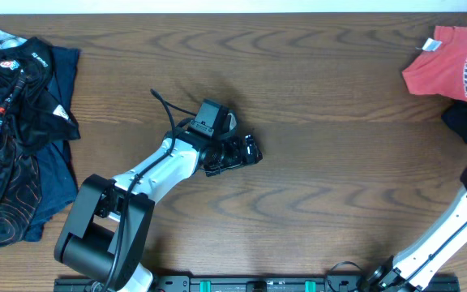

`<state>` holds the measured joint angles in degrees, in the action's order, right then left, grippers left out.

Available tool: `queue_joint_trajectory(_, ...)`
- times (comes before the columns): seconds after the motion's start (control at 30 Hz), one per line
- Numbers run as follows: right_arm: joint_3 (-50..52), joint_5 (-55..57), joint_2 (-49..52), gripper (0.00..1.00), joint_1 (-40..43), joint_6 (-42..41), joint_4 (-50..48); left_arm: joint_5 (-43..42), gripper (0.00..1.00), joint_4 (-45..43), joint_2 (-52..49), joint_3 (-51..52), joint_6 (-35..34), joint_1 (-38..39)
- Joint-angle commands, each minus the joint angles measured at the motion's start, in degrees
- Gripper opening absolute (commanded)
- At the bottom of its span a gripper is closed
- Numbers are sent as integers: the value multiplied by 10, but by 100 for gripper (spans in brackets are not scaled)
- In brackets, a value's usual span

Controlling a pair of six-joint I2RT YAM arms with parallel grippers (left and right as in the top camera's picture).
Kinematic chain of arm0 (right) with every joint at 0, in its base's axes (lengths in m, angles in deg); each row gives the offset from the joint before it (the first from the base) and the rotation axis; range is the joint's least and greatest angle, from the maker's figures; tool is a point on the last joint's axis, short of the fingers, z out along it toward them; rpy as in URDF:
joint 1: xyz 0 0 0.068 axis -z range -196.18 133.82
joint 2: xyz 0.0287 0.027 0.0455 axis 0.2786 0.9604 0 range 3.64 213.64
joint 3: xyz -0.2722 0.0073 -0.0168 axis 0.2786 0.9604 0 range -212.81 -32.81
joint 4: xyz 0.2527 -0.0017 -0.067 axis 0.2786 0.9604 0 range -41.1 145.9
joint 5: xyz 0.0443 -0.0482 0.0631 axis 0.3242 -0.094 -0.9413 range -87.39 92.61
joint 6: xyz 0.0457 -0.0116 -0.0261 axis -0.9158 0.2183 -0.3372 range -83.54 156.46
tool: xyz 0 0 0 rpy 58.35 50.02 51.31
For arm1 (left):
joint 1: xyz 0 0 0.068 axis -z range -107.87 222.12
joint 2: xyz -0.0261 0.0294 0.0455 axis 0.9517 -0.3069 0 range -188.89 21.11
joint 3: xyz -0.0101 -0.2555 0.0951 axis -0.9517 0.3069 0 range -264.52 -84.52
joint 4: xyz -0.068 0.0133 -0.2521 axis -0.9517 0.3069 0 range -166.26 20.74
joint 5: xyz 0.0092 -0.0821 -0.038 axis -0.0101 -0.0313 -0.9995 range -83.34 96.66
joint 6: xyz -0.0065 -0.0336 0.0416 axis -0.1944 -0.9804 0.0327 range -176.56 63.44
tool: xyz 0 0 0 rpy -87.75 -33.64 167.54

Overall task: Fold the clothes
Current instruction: 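Lower the red shirt at the right table edge and open the right gripper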

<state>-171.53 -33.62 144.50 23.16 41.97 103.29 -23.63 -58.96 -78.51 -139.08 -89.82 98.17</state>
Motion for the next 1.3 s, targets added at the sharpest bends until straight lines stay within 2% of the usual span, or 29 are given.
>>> queue_joint_trajectory(0.0, -14, -70, -4, 1, 18, 35, 2, -12, 99, -2, -1, 0, -5, 2)
queue_joint_trajectory(0.13, -14, -80, -4, 1, 23, 78, 23, -12, 99, -3, -1, 0, -5, 2)
queue_joint_trajectory(0.3, -25, -60, -4, 1, 23, 52, 20, -12, 99, -3, -1, 0, -5, 2)
queue_joint_trajectory(0.6, -105, 33, -4, 1, 38, 52, 62, -12, 99, -3, -1, 0, -5, 2)
queue_joint_trajectory(1.27, -104, 125, -4, 1, 87, 57, 116, -34, 99, -3, -1, 0, -5, 2)
